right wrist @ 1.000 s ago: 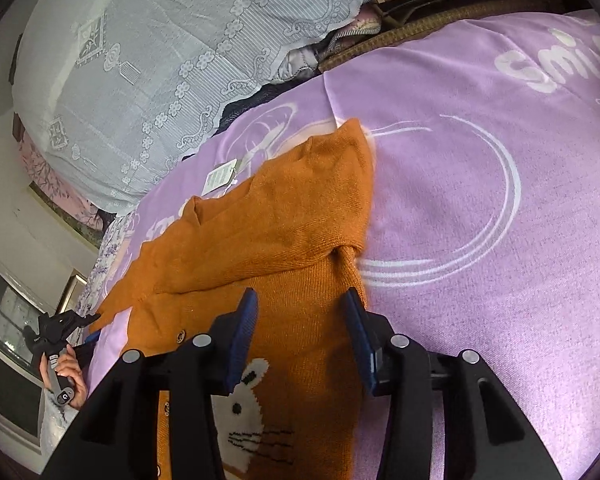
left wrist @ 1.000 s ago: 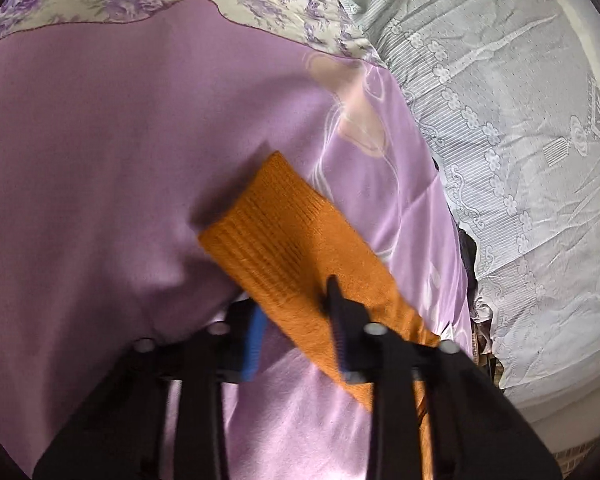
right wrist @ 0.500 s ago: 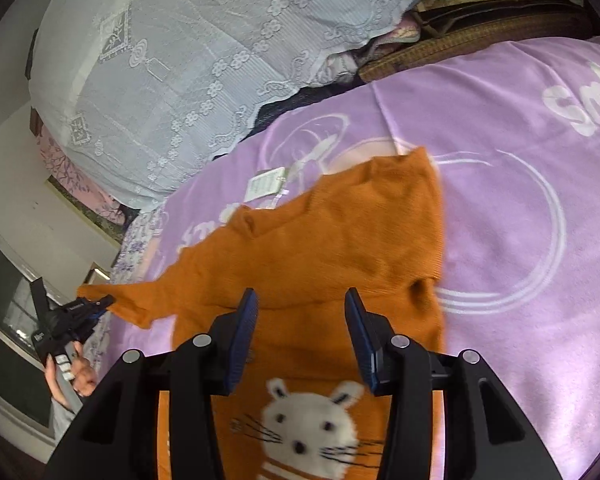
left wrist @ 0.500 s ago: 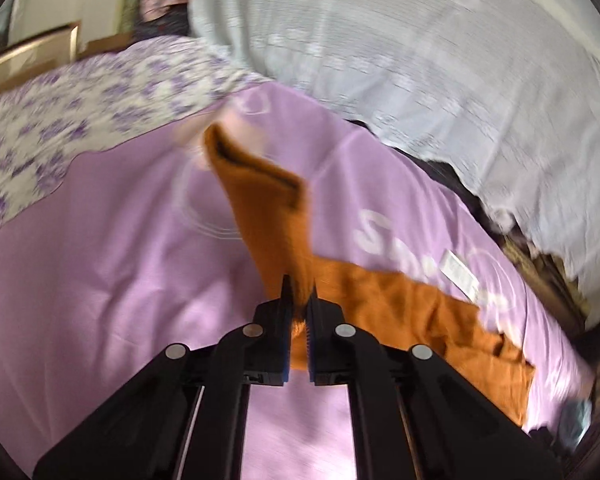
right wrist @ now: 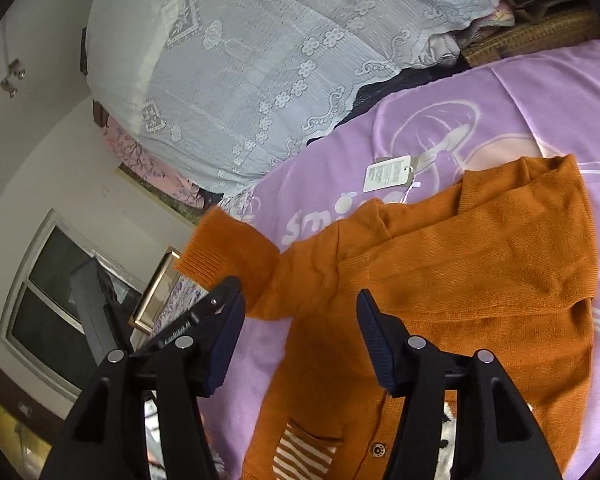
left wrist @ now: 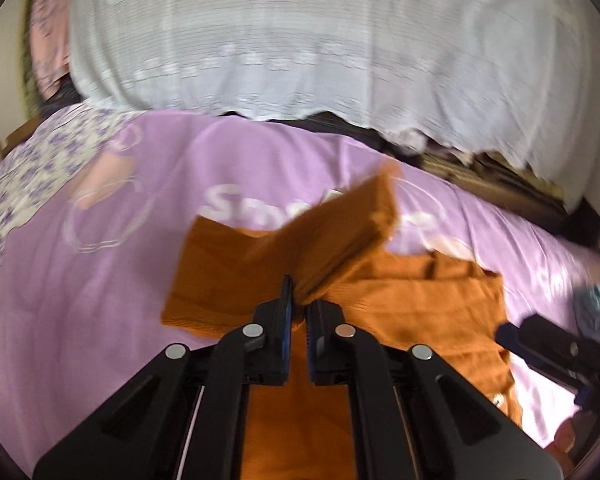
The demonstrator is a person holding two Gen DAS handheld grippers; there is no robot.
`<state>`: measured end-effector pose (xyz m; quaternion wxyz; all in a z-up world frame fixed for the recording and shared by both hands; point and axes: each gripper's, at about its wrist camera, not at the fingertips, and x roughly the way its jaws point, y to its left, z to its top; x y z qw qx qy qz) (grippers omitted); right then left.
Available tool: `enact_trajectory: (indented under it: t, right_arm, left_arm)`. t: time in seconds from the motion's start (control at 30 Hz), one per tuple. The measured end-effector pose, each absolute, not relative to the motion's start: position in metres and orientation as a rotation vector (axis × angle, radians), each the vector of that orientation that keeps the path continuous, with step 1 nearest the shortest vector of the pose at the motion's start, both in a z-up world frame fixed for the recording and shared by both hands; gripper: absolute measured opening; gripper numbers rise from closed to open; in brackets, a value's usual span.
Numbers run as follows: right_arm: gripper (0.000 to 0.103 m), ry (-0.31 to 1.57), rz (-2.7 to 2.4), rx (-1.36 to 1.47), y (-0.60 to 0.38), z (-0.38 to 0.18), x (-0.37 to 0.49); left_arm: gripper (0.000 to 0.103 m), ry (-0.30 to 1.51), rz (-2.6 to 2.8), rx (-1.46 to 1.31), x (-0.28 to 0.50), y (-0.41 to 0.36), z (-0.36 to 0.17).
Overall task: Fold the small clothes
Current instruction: 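Lay the sleeve across the cardigan body with the left gripper and release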
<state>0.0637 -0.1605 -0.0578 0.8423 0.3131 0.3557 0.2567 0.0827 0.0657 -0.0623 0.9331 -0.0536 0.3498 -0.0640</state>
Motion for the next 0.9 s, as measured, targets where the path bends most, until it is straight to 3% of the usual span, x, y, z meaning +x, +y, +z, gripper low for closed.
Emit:
enact_trajectory:
  t: [0.17,0.7,0.73,0.77,0.83,0.9]
  right_arm:
    - [0.066,0.796,0.569,0.769,-0.176,-0.071,0.074]
    - [0.065,1.034,0.582,1.088,-0.180,-0.151,0.105]
    - [0.056,1.046,0.581,1.102,-0.178,-0.156,0.108]
    - [0.038,1.047,0.583,1.111,-0.177,-0.159,0.110]
    - [0.014,1.028,0.591,1.090,-0.175,-0.156,0.115]
    - [0.006,0.978,0.584,1.020,-0.175,-0.144,0.117]
  left_arm:
    - [0.005,0.756,-0.172,-0.069,0.086,0.028,-0.079]
    - [0.005,0.819,-0.217,0.037,0.077,-0.027,-0.124]
    - [0.005,0.823,-0.216,0.038,0.077,-0.027,-0.125]
    - [0.005,0.827,-0.214,0.041,0.077,-0.028,-0.127]
    - [0.005,0.828,-0.211,0.052,0.077,-0.030,-0.128]
    - [0.005,0.828,-0.212,0.059,0.078,-0.032,-0.126]
